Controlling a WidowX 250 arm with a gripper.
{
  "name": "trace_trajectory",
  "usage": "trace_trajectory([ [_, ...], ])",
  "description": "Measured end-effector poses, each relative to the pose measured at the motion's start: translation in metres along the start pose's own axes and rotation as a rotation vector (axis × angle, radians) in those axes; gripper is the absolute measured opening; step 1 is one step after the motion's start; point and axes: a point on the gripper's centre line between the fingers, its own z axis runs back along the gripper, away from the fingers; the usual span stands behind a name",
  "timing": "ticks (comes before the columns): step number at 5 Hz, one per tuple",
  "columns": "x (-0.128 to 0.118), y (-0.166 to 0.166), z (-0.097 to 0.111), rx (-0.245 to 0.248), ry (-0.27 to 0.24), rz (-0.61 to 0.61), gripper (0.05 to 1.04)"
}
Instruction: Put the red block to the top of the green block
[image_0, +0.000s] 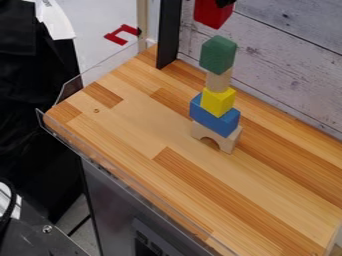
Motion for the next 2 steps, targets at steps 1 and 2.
trace_trajectory([
  [1,0.002,0.000,-0.002,-0.003,0.006,0.002,0.486],
  [2,0.007,0.002,-0.014,-0.014,0.059,0.005,0.485],
])
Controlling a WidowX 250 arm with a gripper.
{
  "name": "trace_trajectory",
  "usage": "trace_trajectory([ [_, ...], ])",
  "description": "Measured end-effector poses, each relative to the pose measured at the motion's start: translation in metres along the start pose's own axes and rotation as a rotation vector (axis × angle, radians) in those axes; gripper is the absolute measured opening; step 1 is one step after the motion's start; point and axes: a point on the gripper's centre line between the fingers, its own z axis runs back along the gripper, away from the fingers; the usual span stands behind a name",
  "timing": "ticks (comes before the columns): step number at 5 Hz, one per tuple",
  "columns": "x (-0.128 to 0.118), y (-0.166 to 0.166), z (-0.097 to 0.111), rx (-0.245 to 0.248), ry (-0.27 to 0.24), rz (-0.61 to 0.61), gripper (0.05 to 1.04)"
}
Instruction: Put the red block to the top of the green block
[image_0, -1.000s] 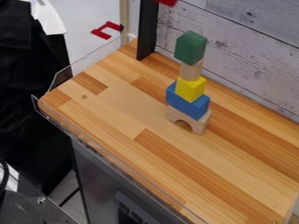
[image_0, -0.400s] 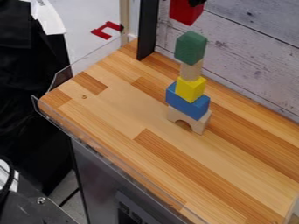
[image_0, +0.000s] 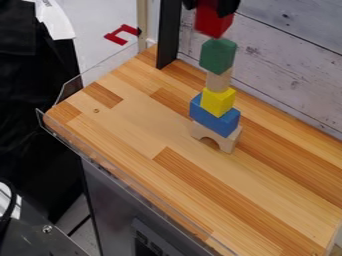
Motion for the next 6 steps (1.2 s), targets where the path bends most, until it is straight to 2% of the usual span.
trace_trajectory([
  [3,0.0031,-0.0012,-0.0055,-0.012,0.021,-0.011,0.486],
  [4,0.0034,-0.0015,-0.0051,-0.014,0.018,-0.007,0.553],
  [5,0.0038,0.0003,-0.0077,-0.020,0.035,0.019,0.842],
  [6,0.0044,0.0029,-0.0071,-0.022,0.034,0.040,1.003],
])
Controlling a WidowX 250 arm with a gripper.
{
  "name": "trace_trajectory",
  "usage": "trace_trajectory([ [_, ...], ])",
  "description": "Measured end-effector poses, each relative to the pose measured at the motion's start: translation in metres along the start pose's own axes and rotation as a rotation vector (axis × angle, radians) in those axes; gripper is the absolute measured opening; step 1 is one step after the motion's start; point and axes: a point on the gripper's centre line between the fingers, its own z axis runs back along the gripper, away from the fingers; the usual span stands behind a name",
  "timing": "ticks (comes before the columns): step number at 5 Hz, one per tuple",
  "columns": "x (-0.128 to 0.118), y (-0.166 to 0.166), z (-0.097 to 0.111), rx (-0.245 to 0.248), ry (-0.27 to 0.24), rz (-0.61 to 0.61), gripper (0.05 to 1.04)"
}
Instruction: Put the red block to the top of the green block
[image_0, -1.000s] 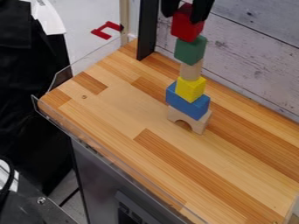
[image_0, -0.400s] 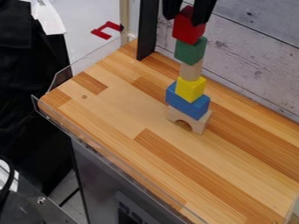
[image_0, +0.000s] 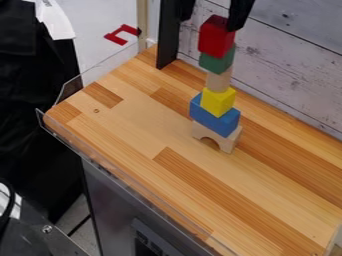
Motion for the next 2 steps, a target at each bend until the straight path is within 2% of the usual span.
trace_trajectory([
  [1,-0.001,0.004,0.000,0.004,0.008,0.019,0.998],
  [2,-0.006,0.014,0.025,-0.015,-0.058,0.061,0.998],
])
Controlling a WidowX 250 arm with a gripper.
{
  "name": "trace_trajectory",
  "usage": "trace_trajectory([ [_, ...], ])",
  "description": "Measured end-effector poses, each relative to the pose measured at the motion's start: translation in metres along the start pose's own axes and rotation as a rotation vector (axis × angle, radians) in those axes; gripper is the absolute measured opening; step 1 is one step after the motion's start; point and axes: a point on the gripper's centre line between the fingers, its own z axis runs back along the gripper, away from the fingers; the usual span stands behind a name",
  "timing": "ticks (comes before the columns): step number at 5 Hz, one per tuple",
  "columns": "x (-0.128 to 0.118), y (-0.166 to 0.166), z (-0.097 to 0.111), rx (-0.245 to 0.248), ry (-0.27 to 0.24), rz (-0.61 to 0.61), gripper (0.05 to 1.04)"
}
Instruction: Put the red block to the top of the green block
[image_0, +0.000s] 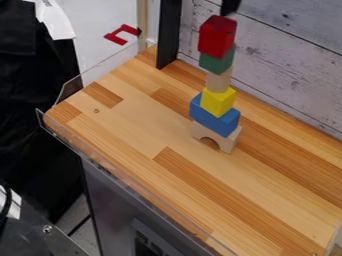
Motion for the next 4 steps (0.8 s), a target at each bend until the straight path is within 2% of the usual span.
trace_trajectory([
  [1,-0.004,0.016,0.023,-0.028,-0.060,0.042,0.998],
  [2,-0.002,0.037,0.024,-0.044,-0.070,0.065,0.998],
  [4,0.002,0.042,-0.006,-0.010,-0.044,-0.016,0.998],
])
